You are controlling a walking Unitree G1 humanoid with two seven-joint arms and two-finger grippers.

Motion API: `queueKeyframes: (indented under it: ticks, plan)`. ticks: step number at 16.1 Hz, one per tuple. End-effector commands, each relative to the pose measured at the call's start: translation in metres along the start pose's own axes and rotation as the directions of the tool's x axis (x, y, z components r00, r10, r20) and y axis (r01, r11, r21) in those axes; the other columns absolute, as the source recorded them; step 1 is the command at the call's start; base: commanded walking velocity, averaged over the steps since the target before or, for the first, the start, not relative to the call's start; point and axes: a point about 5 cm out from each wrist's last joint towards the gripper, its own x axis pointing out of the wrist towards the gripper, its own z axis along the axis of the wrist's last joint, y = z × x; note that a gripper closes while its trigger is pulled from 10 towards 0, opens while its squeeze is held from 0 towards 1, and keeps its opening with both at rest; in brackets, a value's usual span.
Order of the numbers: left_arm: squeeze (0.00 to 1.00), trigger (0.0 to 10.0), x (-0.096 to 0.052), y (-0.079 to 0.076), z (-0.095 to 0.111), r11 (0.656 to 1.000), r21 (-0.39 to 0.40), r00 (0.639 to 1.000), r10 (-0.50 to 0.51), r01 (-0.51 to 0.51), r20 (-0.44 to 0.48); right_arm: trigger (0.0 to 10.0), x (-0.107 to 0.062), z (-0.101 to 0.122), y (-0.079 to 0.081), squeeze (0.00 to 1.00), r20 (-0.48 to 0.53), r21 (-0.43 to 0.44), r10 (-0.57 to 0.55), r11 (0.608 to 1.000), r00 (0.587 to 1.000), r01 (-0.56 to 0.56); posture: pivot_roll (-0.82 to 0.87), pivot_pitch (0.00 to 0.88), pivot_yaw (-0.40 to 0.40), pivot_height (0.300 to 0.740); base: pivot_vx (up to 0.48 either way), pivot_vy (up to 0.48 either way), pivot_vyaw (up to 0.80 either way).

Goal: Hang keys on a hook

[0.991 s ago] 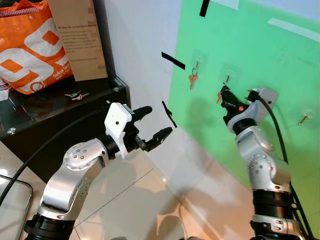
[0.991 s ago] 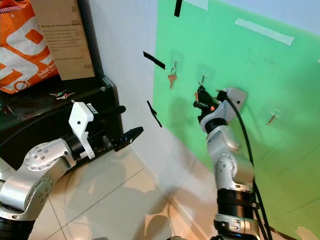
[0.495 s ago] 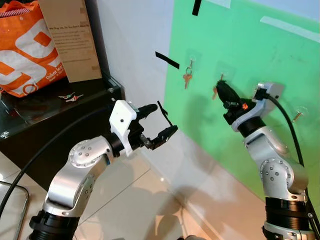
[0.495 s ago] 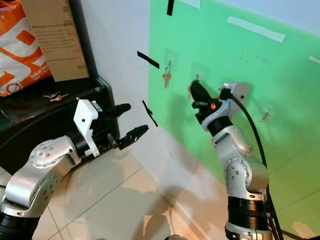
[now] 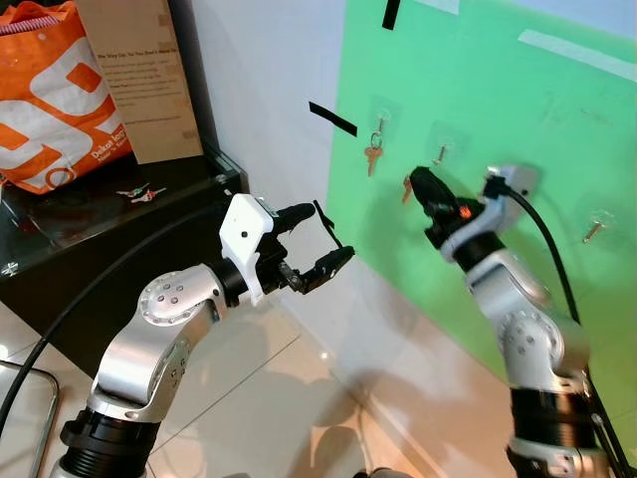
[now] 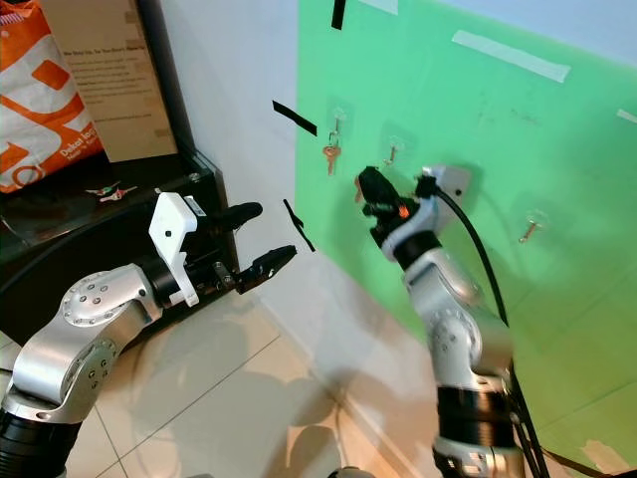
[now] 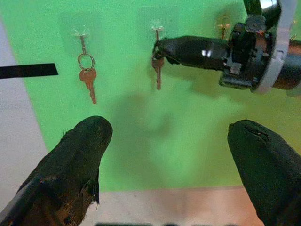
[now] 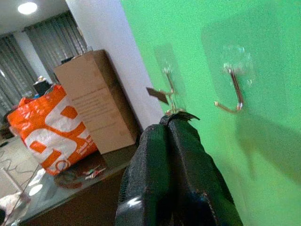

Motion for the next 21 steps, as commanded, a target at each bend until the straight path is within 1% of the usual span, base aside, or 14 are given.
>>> queueKeyframes:
  ticks: [1,4,6,9,12,15,17,19,21]
  plan:
    - [0.0,10.0,0.0,0.0,0.001,1.0,0.008,1.0,-0.012,0.012,-0.005,10.0,0.002,0.005,-0.003,0.0,0.029,-0.006,-0.029,1.0,0.999,0.03,-0.02,0.0,-0.013,0.74,0.0,0.0,0.0]
    - [0.0,10.0,0.001,0.0,0.001,1.0,0.007,1.0,-0.018,0.018,-0.009,10.0,0.005,0.011,-0.006,0.0,0.075,-0.001,-0.059,0.998,0.995,0.059,-0.02,0.0,-0.008,0.74,0.0,0.0,0.0]
    - [0.0,10.0,0.001,0.0,0.001,1.0,0.008,1.0,-0.019,0.019,-0.01,10.0,0.006,0.012,-0.008,0.0,0.08,-0.002,-0.076,0.997,0.994,0.076,-0.02,0.0,-0.005,0.74,0.0,0.0,0.0]
    - [0.0,10.0,0.001,0.001,0.001,1.0,0.01,1.0,-0.024,0.024,-0.012,10.0,0.007,0.007,-0.013,0.0,0.056,-0.018,-0.118,0.993,0.991,0.119,-0.02,0.0,-0.001,0.74,0.0,0.0,0.0]
    - [0.0,10.0,0.002,0.001,0.001,1.0,0.012,1.0,-0.027,0.027,-0.011,10.0,0.007,0.003,-0.014,0.0,0.041,-0.019,-0.119,0.993,0.992,0.12,-0.03,0.0,0.001,0.74,0.0,0.0,0.0]
    - [0.0,10.0,0.003,0.001,0.002,0.999,0.015,1.0,-0.029,0.029,-0.01,10.0,0.008,0.004,-0.014,0.0,0.05,-0.017,-0.134,0.991,0.99,0.135,-0.03,0.0,0.0,0.74,0.0,0.0,0.0]
    - [0.0,10.0,0.003,0.001,0.002,0.999,0.016,1.0,-0.029,0.029,-0.009,10.0,0.008,0.006,-0.018,0.0,0.066,-0.013,-0.167,0.986,0.984,0.168,-0.03,0.0,0.0,0.74,0.0,0.0,0.0]
    - [0.0,10.0,0.002,0.001,0.002,0.999,0.019,1.0,-0.03,0.03,-0.009,10.0,0.009,0.012,-0.024,0.0,0.098,0.021,-0.213,0.977,0.972,0.212,-0.03,0.0,0.001,0.74,0.0,0.0,0.0]
    - [0.0,10.0,0.002,0.001,0.002,0.999,0.019,0.999,-0.032,0.033,-0.009,10.0,0.01,0.012,-0.024,0.0,0.098,0.023,-0.216,0.976,0.971,0.215,-0.03,0.0,0.003,0.74,0.0,0.0,0.0]
